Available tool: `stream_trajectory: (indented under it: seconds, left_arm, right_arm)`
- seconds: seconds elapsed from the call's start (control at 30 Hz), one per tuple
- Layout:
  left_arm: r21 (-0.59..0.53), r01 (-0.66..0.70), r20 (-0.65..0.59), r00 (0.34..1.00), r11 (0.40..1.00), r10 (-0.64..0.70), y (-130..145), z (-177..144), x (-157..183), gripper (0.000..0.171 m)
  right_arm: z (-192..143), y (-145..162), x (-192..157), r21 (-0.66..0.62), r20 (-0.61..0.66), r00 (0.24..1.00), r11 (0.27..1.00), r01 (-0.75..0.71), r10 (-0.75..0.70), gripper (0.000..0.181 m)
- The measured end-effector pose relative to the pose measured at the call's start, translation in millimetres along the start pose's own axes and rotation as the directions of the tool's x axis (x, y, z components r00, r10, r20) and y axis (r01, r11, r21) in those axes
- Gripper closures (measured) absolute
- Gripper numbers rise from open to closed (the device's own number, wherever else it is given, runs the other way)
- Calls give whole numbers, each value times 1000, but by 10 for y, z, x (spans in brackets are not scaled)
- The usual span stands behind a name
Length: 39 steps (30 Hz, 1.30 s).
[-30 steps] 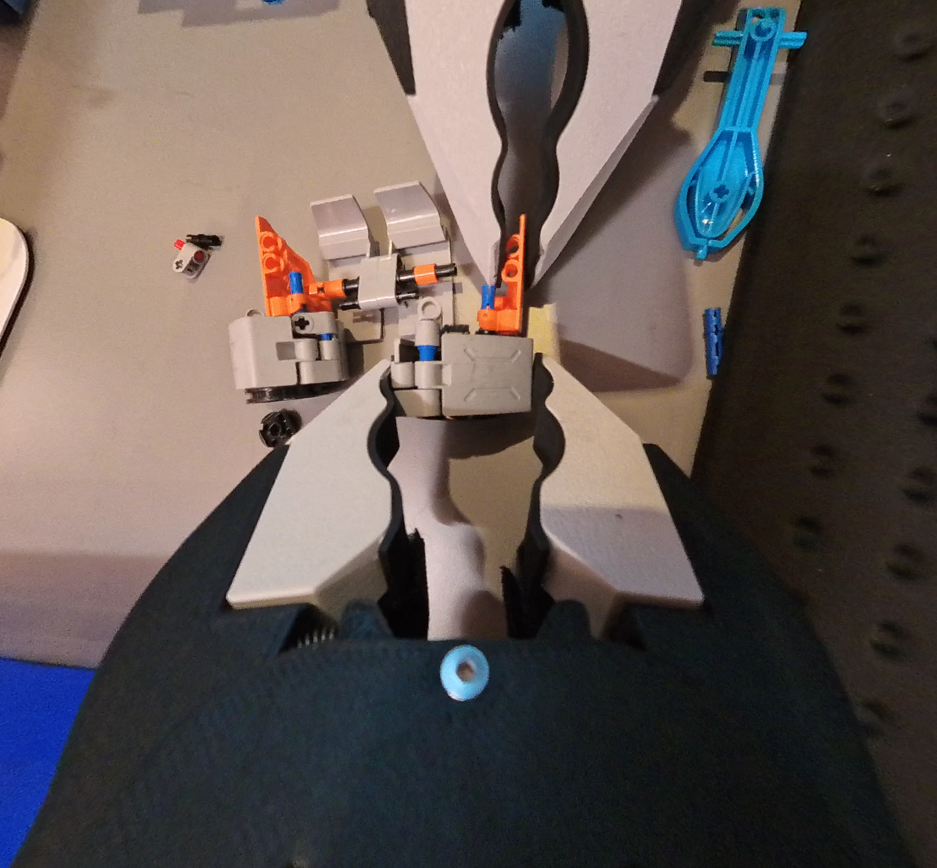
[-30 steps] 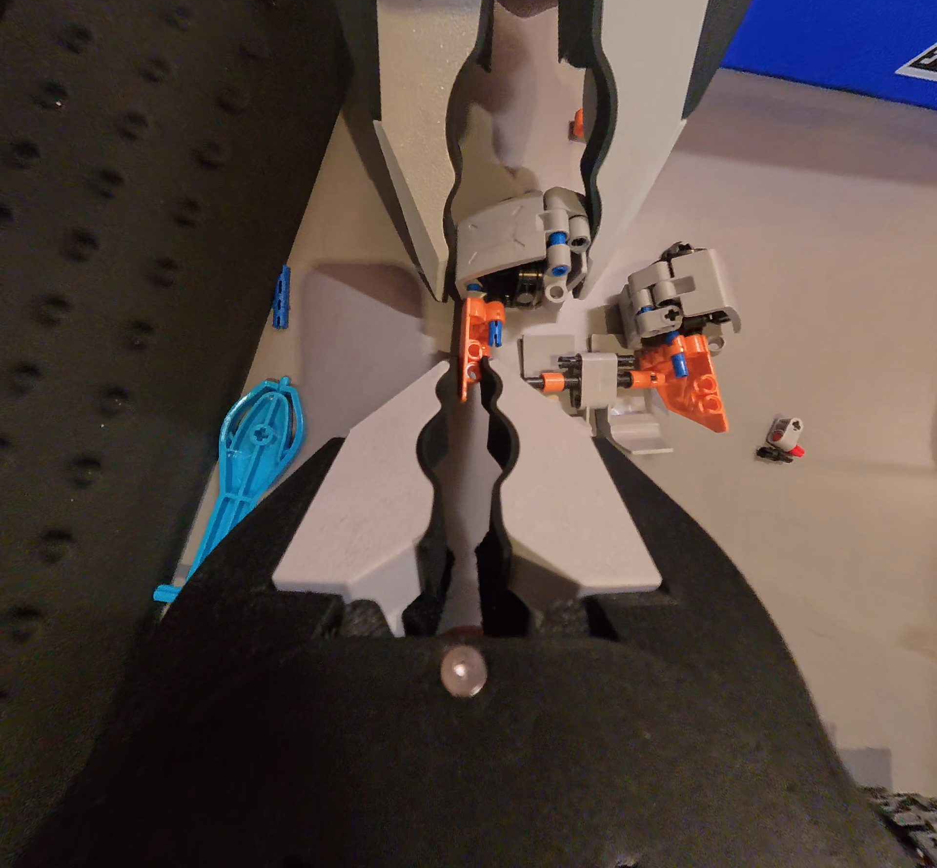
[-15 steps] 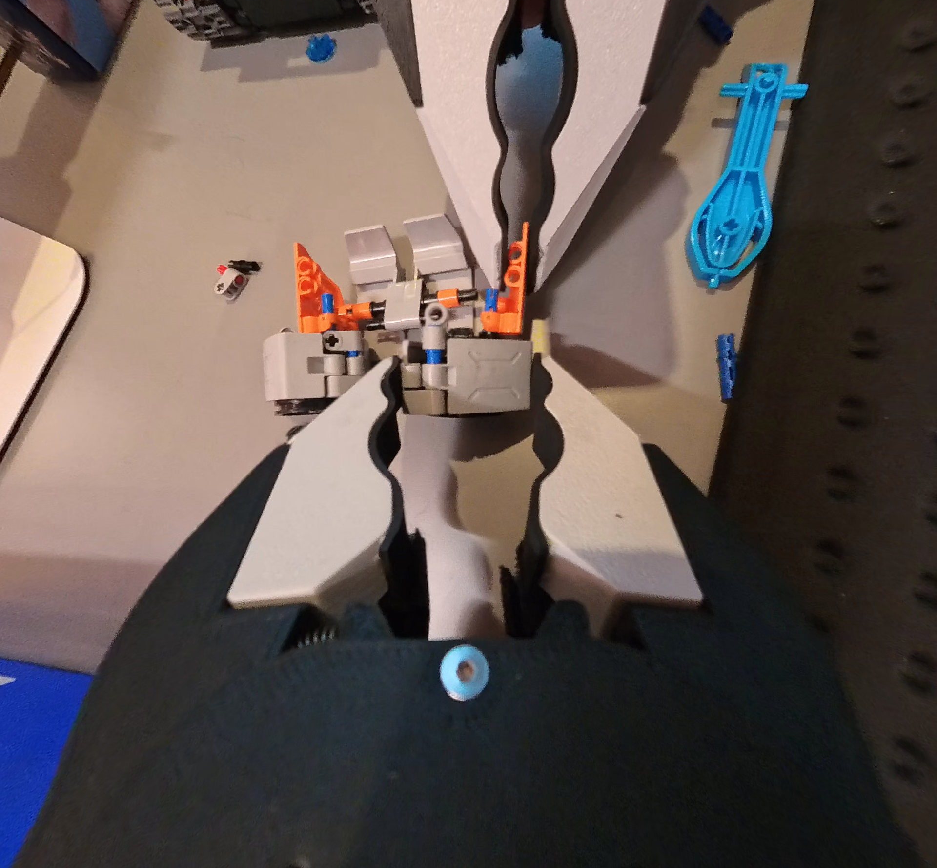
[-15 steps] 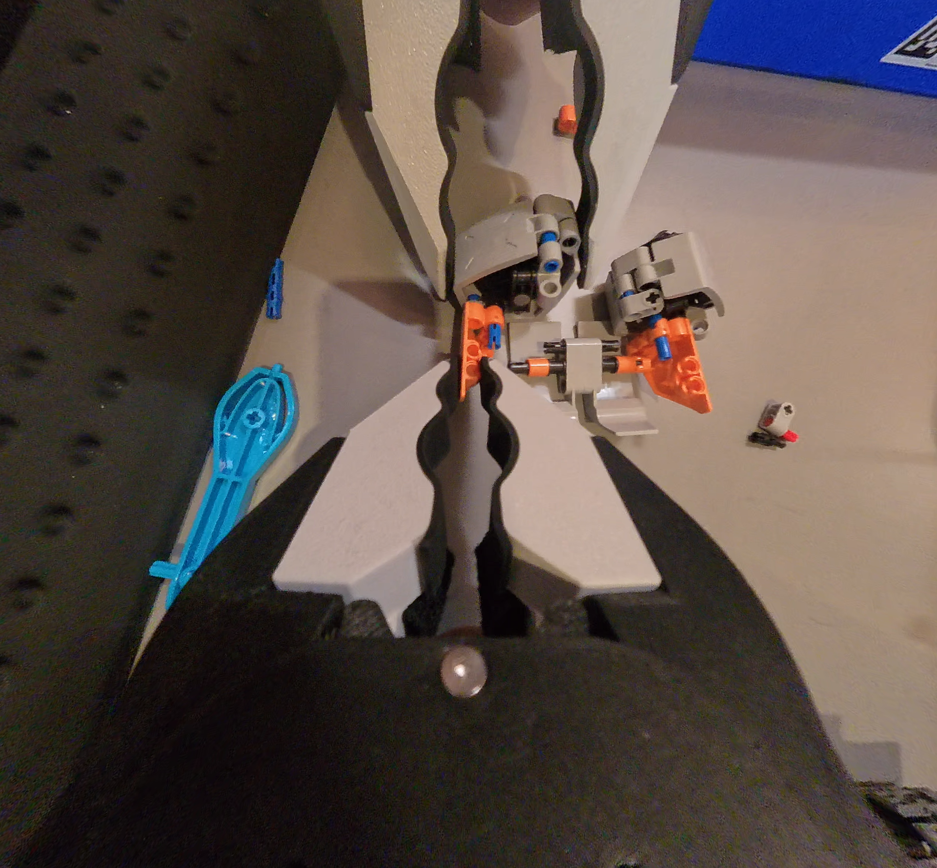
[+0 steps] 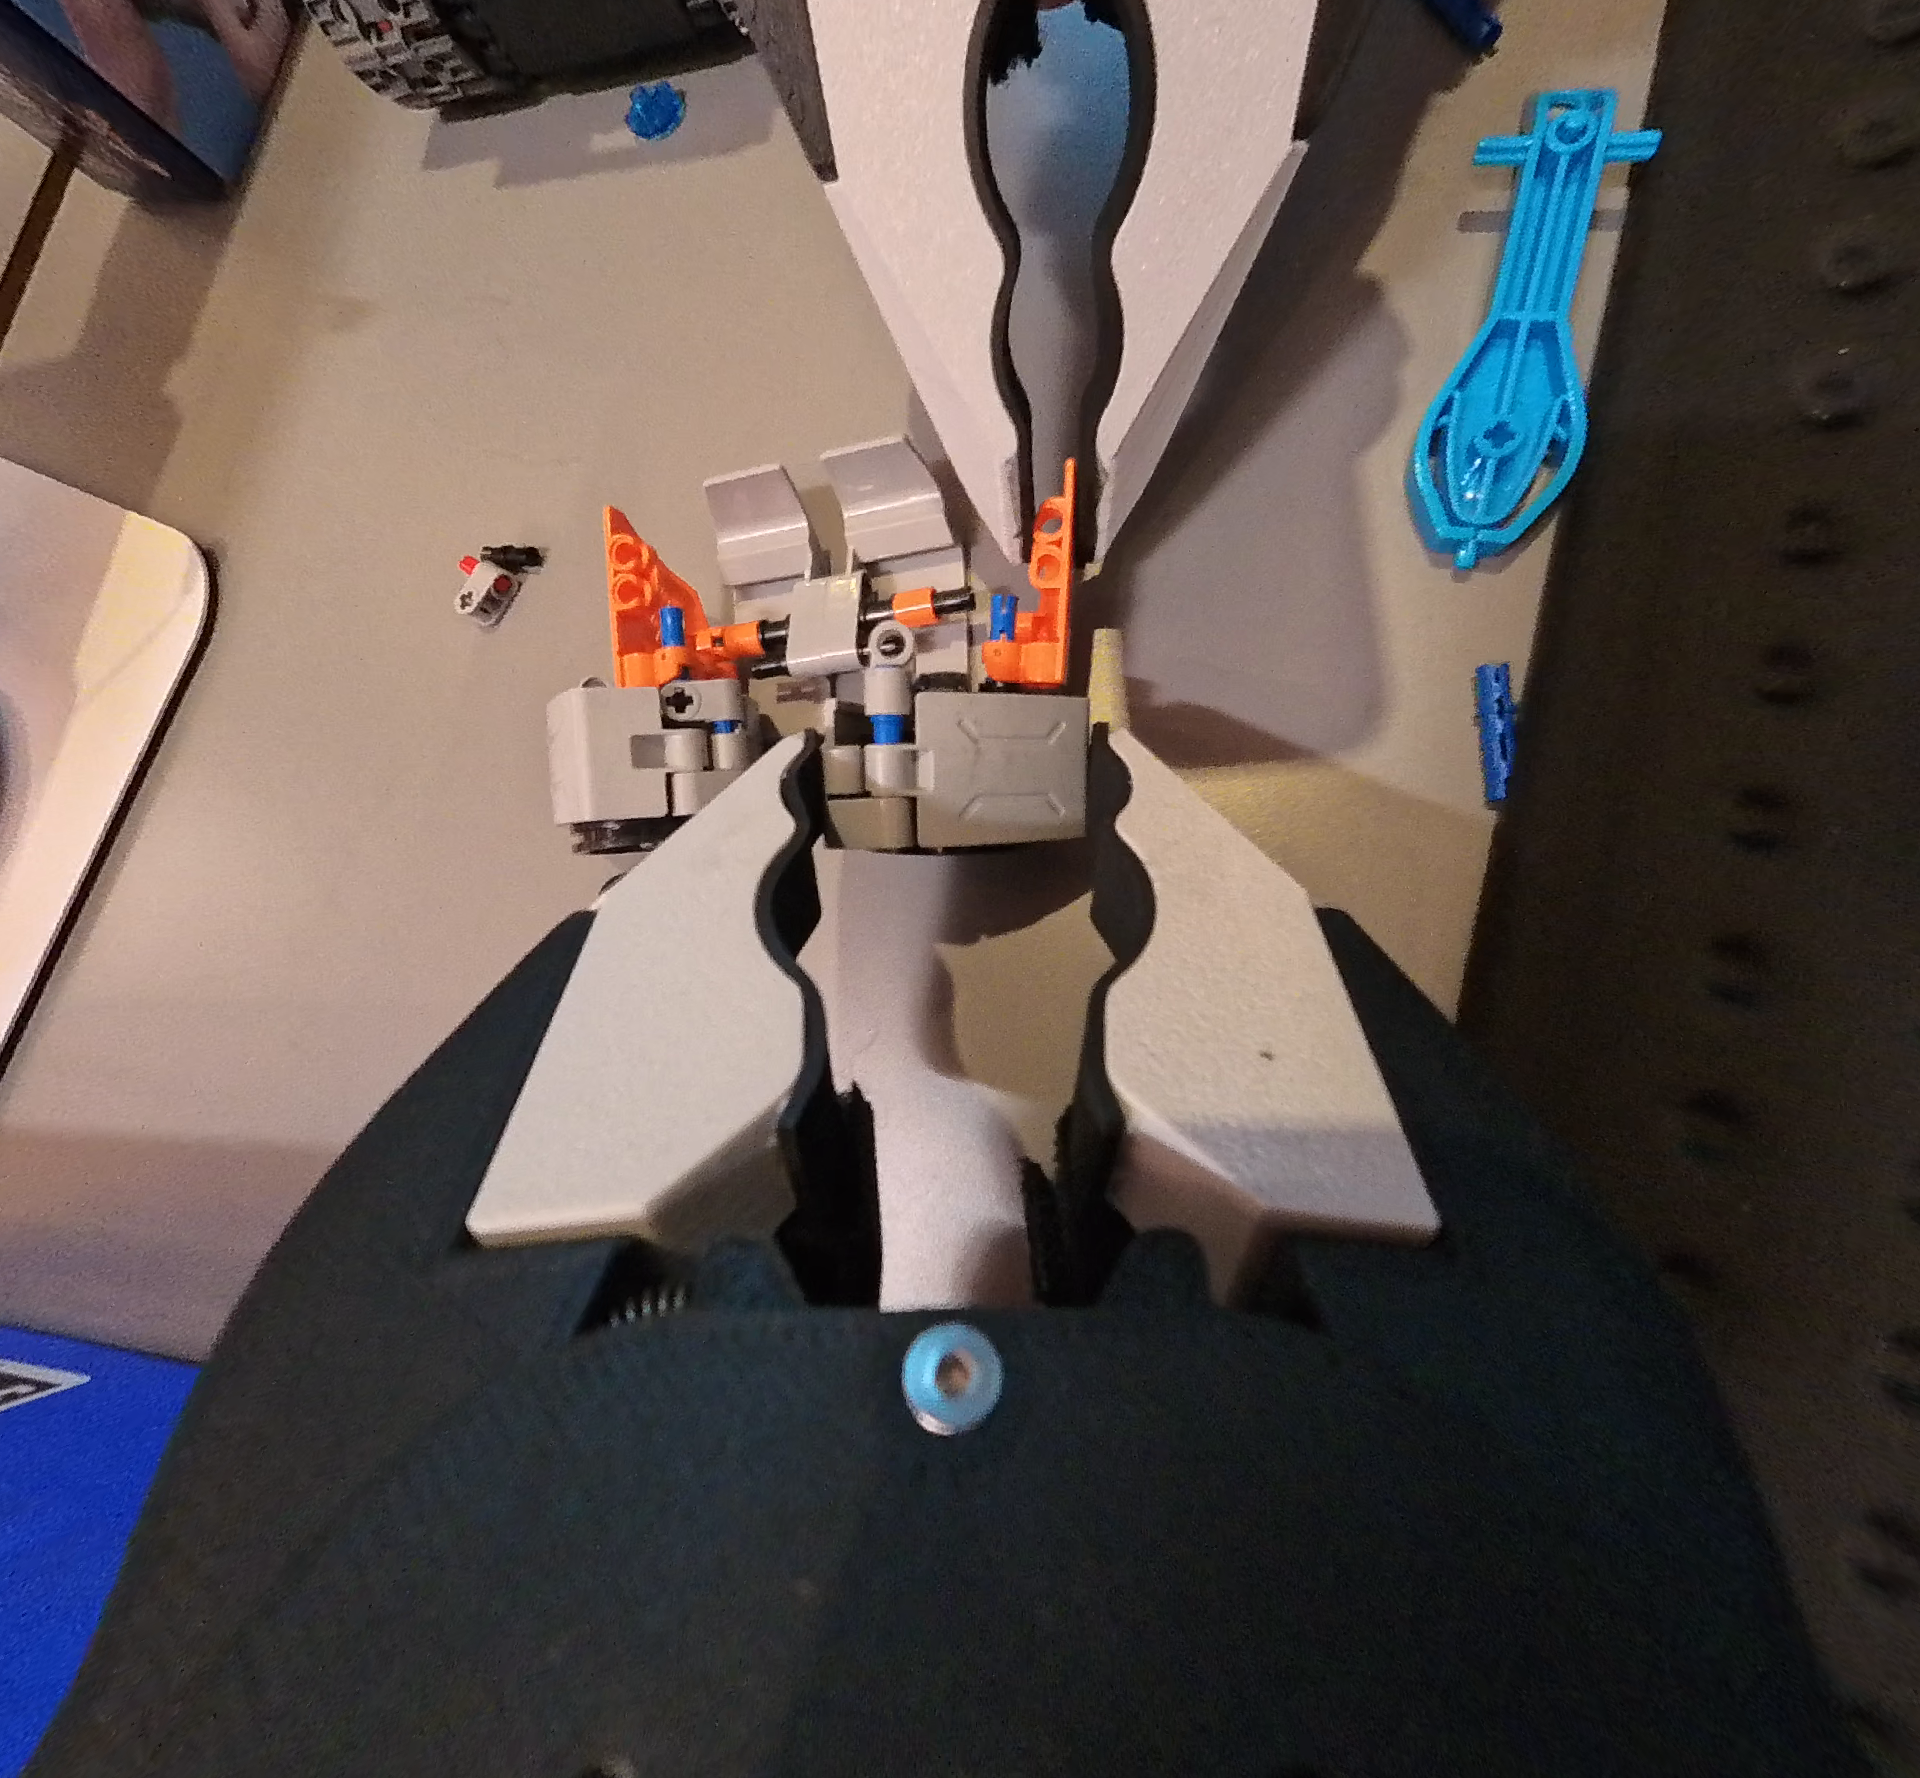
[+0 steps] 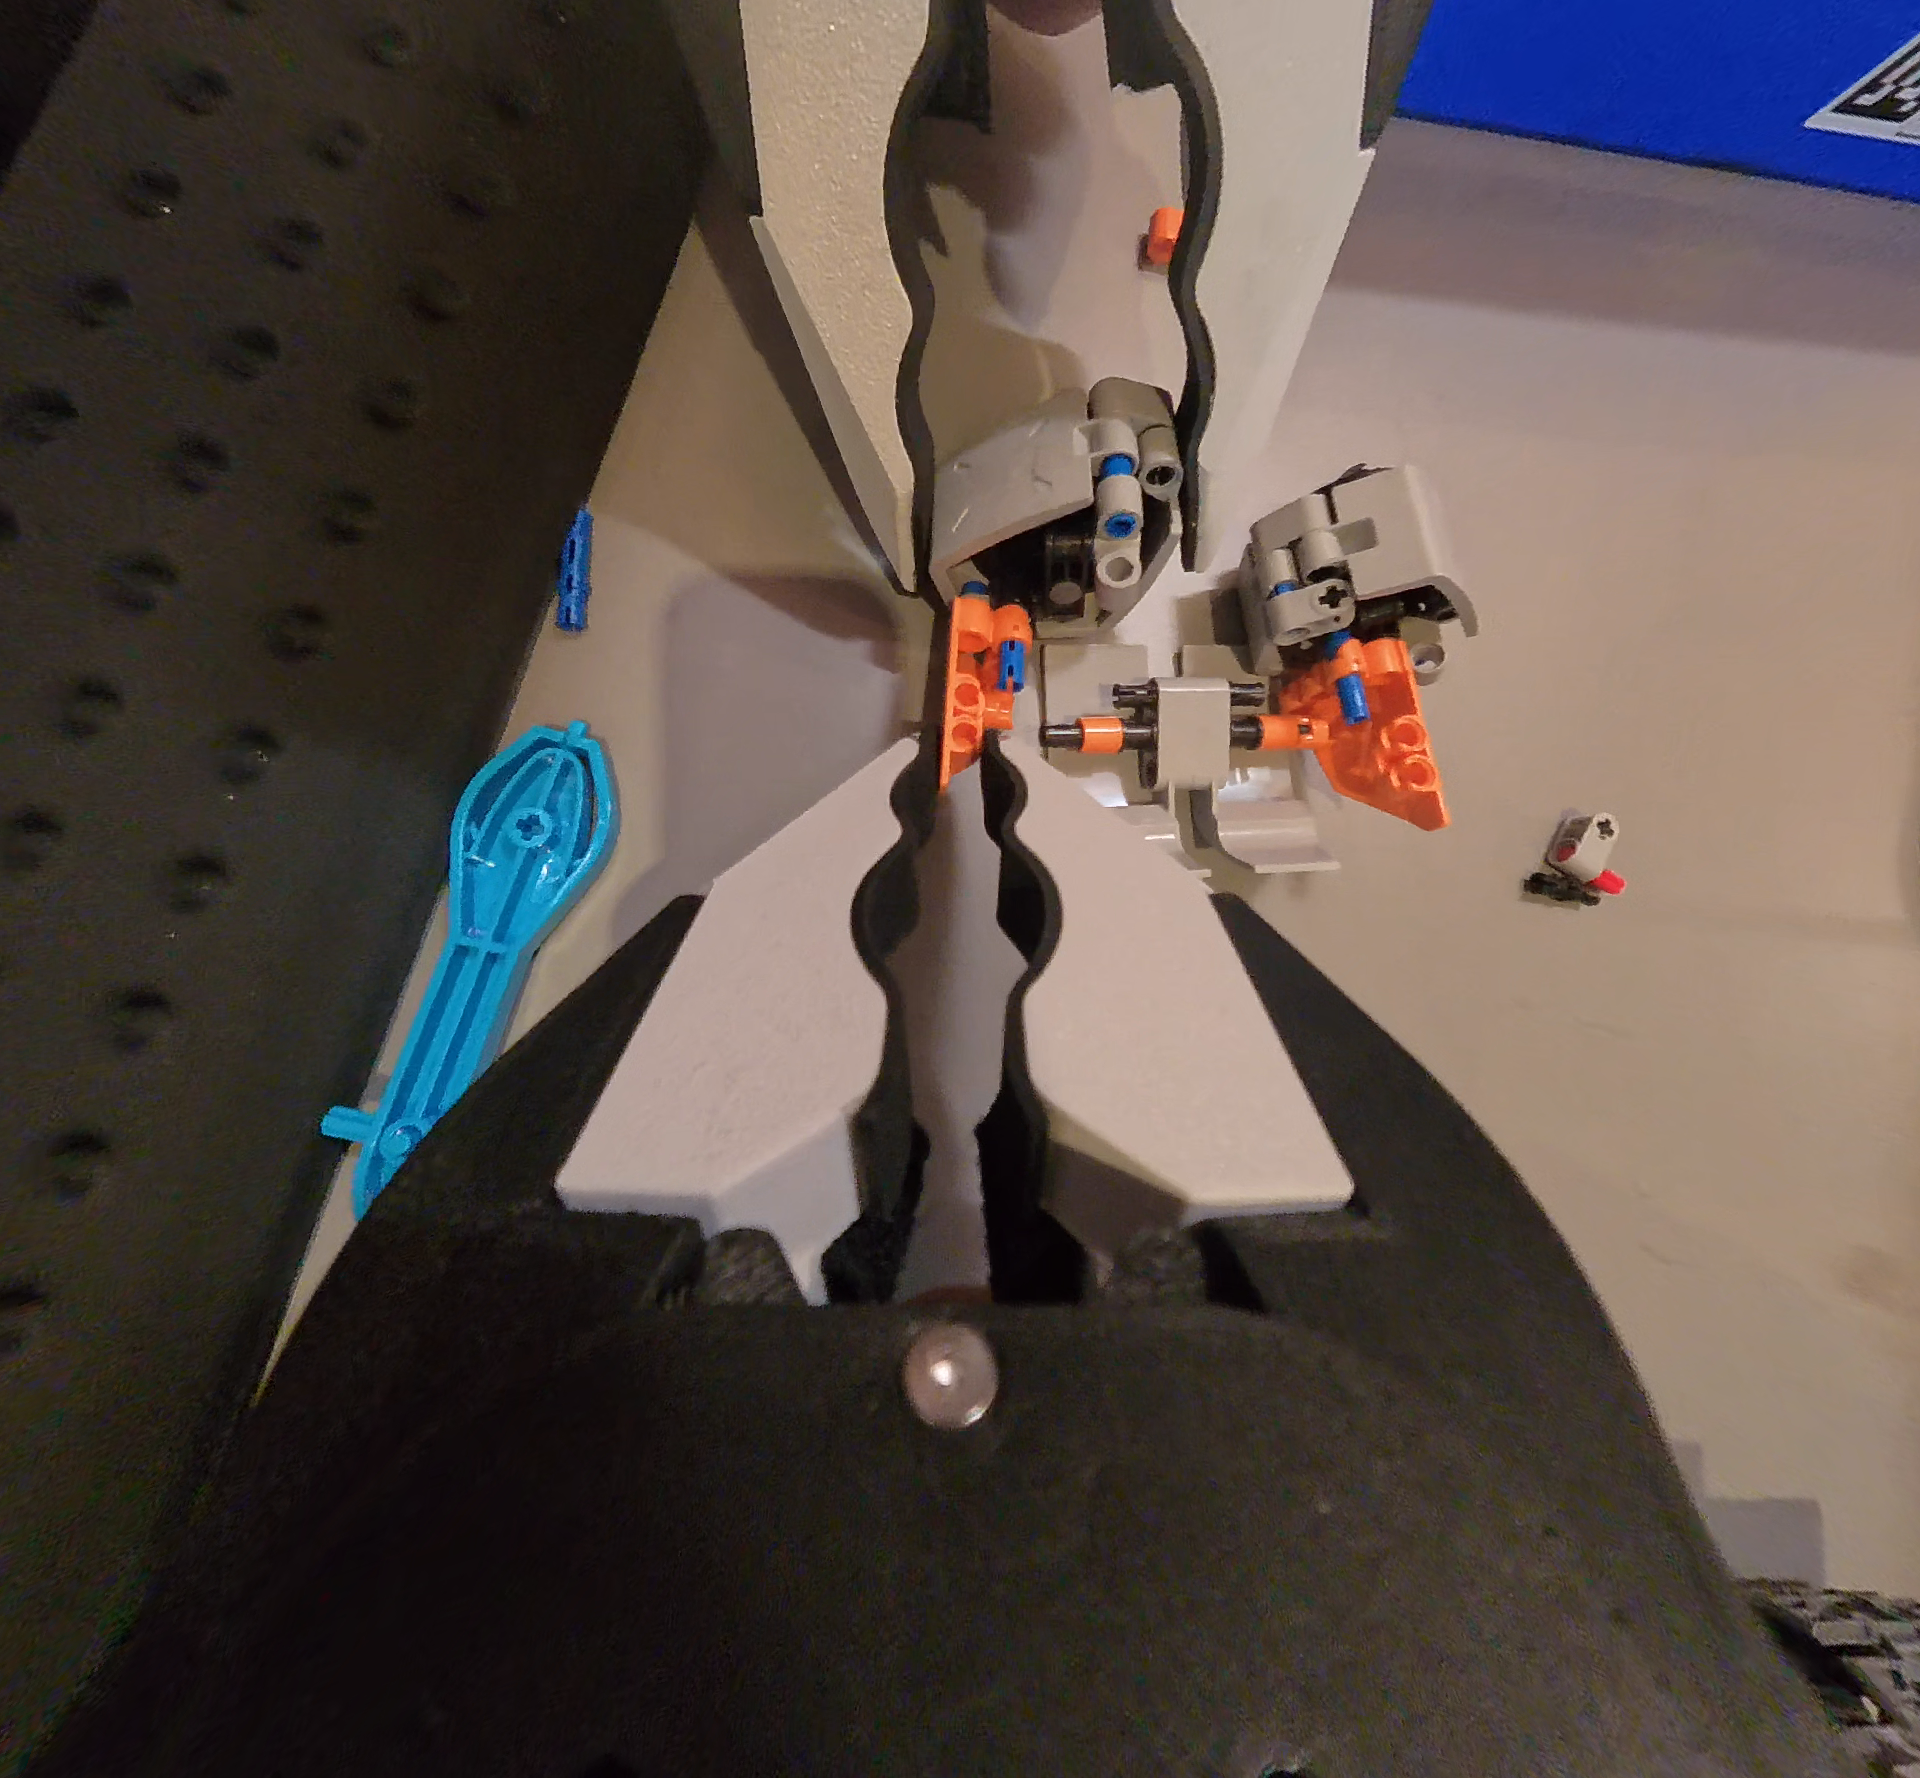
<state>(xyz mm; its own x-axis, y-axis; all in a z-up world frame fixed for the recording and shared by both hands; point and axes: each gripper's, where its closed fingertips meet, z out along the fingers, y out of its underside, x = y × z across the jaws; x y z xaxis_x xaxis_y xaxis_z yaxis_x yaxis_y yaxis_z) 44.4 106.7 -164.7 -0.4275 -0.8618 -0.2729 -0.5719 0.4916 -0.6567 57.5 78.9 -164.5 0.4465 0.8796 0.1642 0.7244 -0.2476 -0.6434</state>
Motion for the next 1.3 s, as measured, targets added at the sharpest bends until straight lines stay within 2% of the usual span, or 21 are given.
stream_trajectory:
  seconds: [0.27, 0.37, 0.5, 0.63, 0.73, 1.0, 1.1, 1.3]
  left_arm:
    - [9, 3, -8, 1000, 1000, -3, 4, -9, 16, 123]
    - [6, -33, 24, 999, 999, 33, 2, -15, 1, 124]
    - [-10, -166, 143, 976, 986, 165, -46, -56, -63, 125]
    - [-81, -358, 291, 884, 930, 366, -72, -102, -120, 125]
    - [-88, -403, 319, 855, 911, 409, -89, -118, -102, 125]
    - [-43, -364, 284, 889, 931, 360, -95, -110, -77, 125]
    - [-20, -339, 256, 908, 940, 333, -105, -97, -40, 125]
    - [9, -274, 219, 939, 962, 265, -114, -86, -31, 125]
  right_arm:
    - [3, 4, 6, -2, -4, 1000, 1000, -1, 1, 177]
    - [1, 8, 28, -10, -33, 999, 999, 34, -34, 177]
    - [-22, -5, 68, -24, -94, 988, 992, 124, -126, 176]
    - [-69, 5, 97, -25, -118, 978, 985, 168, -170, 172]
    - [-67, 23, 71, -20, -97, 978, 983, 182, -183, 176]
    - [-126, 10, 23, 8, -54, 982, 983, 182, -181, 167]
    - [-175, -21, 5, 48, -10, 992, 991, 123, -123, 157]
    - [-191, 48, 182, 42, -47, 999, 999, 12, -10, 145]
